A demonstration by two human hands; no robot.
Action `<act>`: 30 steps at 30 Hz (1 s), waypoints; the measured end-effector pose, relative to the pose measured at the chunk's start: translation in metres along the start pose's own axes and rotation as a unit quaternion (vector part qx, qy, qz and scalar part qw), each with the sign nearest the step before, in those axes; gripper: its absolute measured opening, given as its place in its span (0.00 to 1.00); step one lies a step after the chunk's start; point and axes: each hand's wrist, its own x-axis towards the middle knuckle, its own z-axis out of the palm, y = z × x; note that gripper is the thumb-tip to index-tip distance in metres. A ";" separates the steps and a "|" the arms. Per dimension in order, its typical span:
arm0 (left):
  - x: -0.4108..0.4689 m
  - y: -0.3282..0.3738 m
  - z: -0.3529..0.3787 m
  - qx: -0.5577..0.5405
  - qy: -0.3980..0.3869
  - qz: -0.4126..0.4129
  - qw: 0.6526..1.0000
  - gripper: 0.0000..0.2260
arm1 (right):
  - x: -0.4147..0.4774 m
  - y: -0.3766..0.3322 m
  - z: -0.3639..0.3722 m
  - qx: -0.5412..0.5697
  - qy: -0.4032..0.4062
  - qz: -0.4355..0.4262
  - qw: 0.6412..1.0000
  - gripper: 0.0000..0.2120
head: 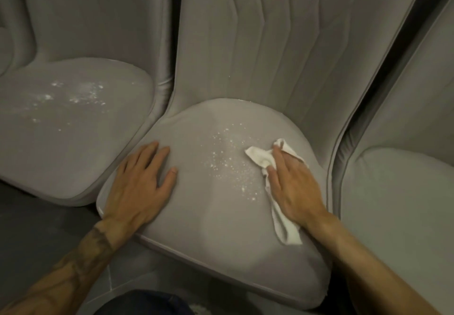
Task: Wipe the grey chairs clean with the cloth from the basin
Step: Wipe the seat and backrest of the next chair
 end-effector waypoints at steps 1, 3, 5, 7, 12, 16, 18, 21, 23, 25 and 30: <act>0.000 0.000 0.000 -0.002 -0.003 -0.003 1.000 0.33 | 0.011 0.012 -0.003 -0.011 0.002 0.016 1.000 0.30; 0.000 0.001 0.000 -0.003 -0.002 -0.005 1.000 0.34 | 0.048 0.024 -0.008 -0.041 0.021 0.078 0.996 0.28; 0.001 0.004 -0.003 -0.004 0.001 -0.007 1.000 0.35 | 0.078 0.011 -0.007 -0.066 0.035 0.127 0.989 0.27; 0.001 0.006 -0.003 -0.006 0.002 -0.006 1.000 0.35 | 0.077 -0.006 -0.001 -0.059 0.034 0.108 0.992 0.27; 0.001 0.004 -0.003 -0.012 -0.004 -0.004 1.000 0.35 | 0.040 0.032 -0.003 -0.011 0.001 0.010 1.000 0.29; 0.002 0.005 -0.003 -0.007 0.006 -0.002 1.000 0.35 | 0.090 0.018 -0.001 -0.053 0.031 0.101 0.993 0.27; 0.002 0.004 0.000 0.000 0.008 0.002 1.000 0.34 | 0.087 0.007 -0.001 -0.031 0.025 0.079 0.996 0.27; 0.002 -0.002 0.003 0.004 0.008 0.008 1.000 0.33 | 0.055 0.024 -0.003 -0.002 0.015 0.027 1.000 0.30; 0.000 -0.002 0.004 0.006 0.007 0.008 1.000 0.33 | 0.056 0.035 -0.004 -0.005 0.020 0.047 0.999 0.30; 0.002 0.000 0.003 0.003 0.009 0.003 1.000 0.33 | 0.084 0.027 -0.001 -0.016 0.032 0.081 0.996 0.28; 0.002 0.002 0.001 0.008 0.014 0.008 1.000 0.33 | 0.100 0.002 0.002 -0.007 0.006 0.018 1.000 0.30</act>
